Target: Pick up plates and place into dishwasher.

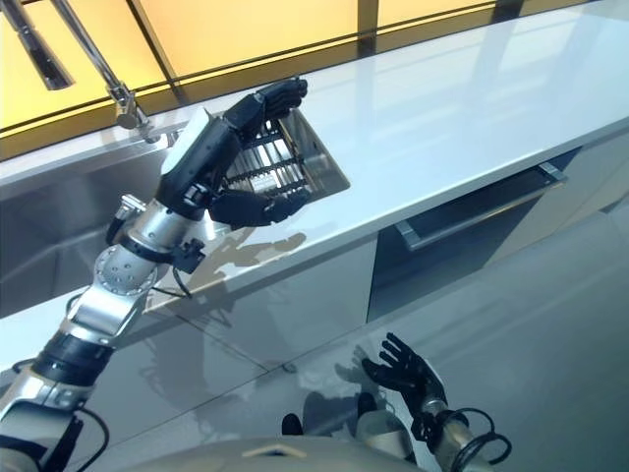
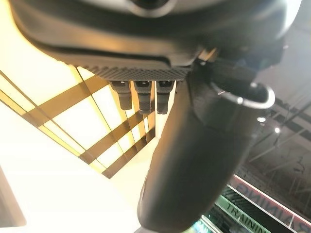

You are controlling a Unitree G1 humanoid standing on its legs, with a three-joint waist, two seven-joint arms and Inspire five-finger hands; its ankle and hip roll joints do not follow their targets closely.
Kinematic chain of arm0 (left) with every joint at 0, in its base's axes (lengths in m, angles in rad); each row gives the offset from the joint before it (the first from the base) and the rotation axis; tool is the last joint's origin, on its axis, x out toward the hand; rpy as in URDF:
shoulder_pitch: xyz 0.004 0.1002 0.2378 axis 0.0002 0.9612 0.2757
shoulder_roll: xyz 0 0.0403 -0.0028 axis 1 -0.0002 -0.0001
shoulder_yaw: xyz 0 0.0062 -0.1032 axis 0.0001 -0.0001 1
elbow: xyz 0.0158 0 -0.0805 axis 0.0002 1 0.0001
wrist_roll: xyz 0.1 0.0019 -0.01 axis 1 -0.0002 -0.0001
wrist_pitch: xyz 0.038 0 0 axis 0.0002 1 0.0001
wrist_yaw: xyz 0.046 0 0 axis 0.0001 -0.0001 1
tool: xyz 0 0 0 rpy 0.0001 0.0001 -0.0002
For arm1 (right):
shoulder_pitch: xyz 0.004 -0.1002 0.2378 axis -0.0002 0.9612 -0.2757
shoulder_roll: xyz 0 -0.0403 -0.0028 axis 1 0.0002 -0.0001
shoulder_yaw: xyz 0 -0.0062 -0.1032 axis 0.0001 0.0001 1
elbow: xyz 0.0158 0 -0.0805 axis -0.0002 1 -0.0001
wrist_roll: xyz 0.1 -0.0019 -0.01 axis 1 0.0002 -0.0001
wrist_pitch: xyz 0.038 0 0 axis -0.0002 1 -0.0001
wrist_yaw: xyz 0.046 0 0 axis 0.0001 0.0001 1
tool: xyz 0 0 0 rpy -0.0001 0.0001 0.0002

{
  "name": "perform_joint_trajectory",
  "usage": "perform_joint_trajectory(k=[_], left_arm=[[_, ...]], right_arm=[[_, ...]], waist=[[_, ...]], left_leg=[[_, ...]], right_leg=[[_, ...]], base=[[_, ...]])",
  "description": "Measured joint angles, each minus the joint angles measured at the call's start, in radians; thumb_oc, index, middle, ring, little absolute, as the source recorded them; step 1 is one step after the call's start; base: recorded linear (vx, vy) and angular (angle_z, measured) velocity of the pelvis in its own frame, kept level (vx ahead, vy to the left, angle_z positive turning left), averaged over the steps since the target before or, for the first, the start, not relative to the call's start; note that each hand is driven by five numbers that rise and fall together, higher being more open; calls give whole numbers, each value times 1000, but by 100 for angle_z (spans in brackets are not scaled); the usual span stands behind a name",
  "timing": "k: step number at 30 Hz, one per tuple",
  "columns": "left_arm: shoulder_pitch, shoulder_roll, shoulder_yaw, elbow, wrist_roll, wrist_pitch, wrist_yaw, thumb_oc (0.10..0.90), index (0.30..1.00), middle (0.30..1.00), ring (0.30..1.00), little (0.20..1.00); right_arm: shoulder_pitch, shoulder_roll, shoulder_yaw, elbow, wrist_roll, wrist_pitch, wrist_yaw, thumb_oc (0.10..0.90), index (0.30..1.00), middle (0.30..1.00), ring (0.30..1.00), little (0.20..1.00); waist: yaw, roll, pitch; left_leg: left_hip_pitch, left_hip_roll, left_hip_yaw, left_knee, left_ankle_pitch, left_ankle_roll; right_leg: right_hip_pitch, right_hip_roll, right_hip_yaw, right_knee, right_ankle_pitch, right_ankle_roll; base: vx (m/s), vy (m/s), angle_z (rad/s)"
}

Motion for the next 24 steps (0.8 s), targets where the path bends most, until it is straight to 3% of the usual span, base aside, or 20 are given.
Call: perform_joint_trajectory(k=[15, 20, 24], left_arm=[[96, -39, -35, 0, -2, -1, -65, 800, 900, 900, 900, 900], [97, -63, -48, -1, -125, 2, -296, 800, 900, 900, 900, 900], [95, -57, -170, -15, -182, 35, -579, 800, 900, 900, 900, 900]], right_arm=[[-40, -3, 55, 1, -68, 65, 0, 800, 900, 900, 900, 900], [-41, -4, 54, 28, -84, 89, 8, 800, 900, 900, 900, 900], [-53, -5, 55, 58, -119, 121, 18, 800, 900, 900, 900, 900]], waist=[[82, 10, -38], [83, 10, -38], [81, 11, -39]], left_leg=[[-10, -4, -53, 0, 7, 1], [-11, -9, -74, 0, 9, 4], [-10, -12, -79, 0, 9, 5]], right_leg=[[16, -4, -53, 0, -17, 1], [24, -8, -75, 0, -23, 6], [27, -9, -79, 0, -25, 6]], base=[[8, 15, 12], [-3, 16, 12], [2, 12, 3]])
